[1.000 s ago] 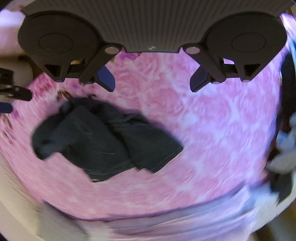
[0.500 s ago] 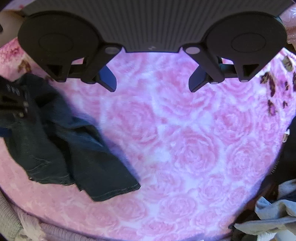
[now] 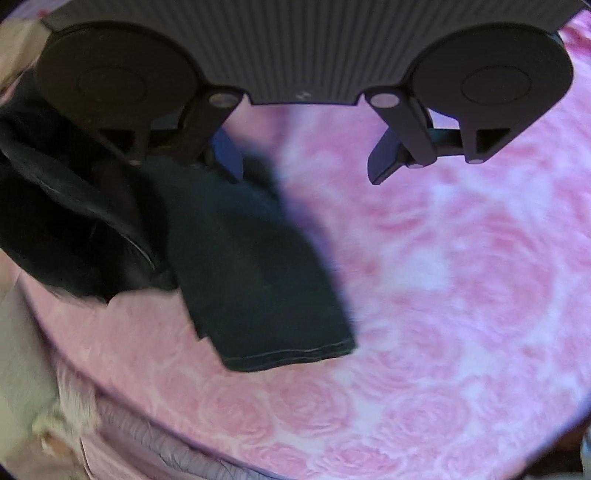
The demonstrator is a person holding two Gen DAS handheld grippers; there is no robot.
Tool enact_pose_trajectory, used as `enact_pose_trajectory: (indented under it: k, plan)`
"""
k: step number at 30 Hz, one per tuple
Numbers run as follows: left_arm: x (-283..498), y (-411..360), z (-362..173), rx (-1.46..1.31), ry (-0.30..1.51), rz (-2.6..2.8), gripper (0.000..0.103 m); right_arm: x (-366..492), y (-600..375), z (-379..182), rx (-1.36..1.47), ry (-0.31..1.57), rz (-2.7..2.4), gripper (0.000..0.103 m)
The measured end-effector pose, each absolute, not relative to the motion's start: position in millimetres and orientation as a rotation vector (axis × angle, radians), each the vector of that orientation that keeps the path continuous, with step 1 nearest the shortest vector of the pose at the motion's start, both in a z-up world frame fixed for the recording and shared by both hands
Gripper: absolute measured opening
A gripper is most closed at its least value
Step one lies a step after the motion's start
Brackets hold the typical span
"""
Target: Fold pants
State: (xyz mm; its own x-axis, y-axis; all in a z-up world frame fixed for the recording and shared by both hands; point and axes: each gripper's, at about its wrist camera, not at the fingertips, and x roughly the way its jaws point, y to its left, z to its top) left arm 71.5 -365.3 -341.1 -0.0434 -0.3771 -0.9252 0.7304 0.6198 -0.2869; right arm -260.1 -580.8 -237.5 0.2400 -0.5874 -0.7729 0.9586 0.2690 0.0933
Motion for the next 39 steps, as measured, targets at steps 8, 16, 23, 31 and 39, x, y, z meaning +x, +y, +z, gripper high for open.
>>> enact_pose_trajectory:
  k: [8, 16, 23, 31, 39]
  plan:
    - [55.4, -403.0, -389.6, 0.143, 1.501, -0.810, 0.075, -440.7, -645.4, -237.9, 1.039, 0.464, -1.592, 0.002]
    - [44.2, -424.7, -370.8, 0.130, 1.397, -0.797, 0.007, -460.2, -653.4, -232.3, 1.121, 0.409, -1.425, 0.002]
    - [106.3, -439.9, -272.3, 0.074, 1.067, -0.796, 0.003, -374.6, -667.4, -165.4, 0.965, 0.293, -1.125, 0.002]
    - [199.2, -429.1, -140.1, 0.009, 0.759, -0.727, 0.003, -335.6, -655.0, -101.2, 0.848, -0.092, -0.915, 0.001]
    - [189.3, -381.9, -172.2, 0.149, 0.899, -0.684, 0.036, -395.9, -586.0, -219.2, 1.341, 0.420, -1.053, 0.009]
